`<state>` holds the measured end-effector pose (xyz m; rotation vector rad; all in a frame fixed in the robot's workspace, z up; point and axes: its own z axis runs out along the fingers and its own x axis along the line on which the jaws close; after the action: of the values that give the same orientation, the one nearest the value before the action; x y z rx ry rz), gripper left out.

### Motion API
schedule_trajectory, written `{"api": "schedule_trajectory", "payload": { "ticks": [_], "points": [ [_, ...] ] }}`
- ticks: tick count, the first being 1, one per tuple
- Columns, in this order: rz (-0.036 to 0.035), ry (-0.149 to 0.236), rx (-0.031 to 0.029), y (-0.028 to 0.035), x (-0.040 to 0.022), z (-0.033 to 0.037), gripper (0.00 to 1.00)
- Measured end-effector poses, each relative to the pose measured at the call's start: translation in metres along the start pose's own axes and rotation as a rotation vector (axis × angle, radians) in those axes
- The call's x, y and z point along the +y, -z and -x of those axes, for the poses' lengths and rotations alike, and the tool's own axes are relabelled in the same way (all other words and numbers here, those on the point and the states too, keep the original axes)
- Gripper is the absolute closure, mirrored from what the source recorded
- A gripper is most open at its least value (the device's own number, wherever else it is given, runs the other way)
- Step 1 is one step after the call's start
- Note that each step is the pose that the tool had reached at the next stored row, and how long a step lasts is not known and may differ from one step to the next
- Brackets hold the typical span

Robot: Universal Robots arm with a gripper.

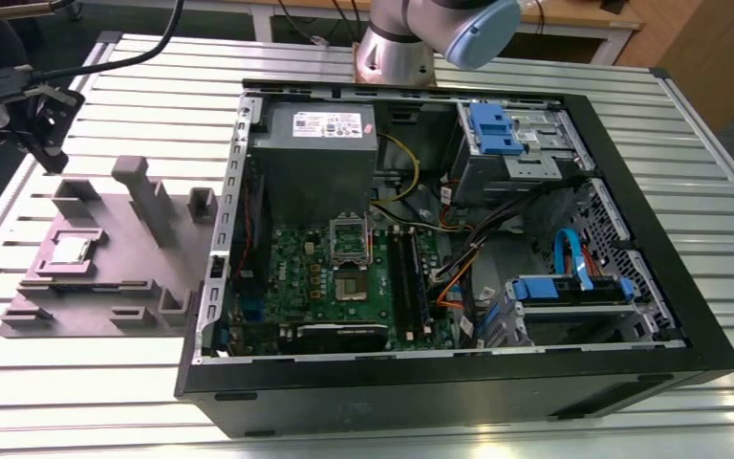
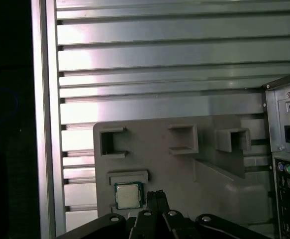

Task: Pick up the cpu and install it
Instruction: 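Reach for the cpu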

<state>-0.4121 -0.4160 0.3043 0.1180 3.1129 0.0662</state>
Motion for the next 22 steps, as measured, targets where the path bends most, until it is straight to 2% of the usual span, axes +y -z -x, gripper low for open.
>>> {"api": "schedule_trajectory", "payload": {
  "ticks": [6, 12, 22],
  "points": [
    [0.0002, 0.0, -0.0002, -0.0011, -0.0016, -0.0002, 0.9],
    [0.0001, 0.0, 0.0003, -0.0061, -0.0096, -0.0009, 0.9],
    [0.0001, 0.0, 0.0019, -0.0191, -0.0218, -0.0039, 0.9]
  ]
}}
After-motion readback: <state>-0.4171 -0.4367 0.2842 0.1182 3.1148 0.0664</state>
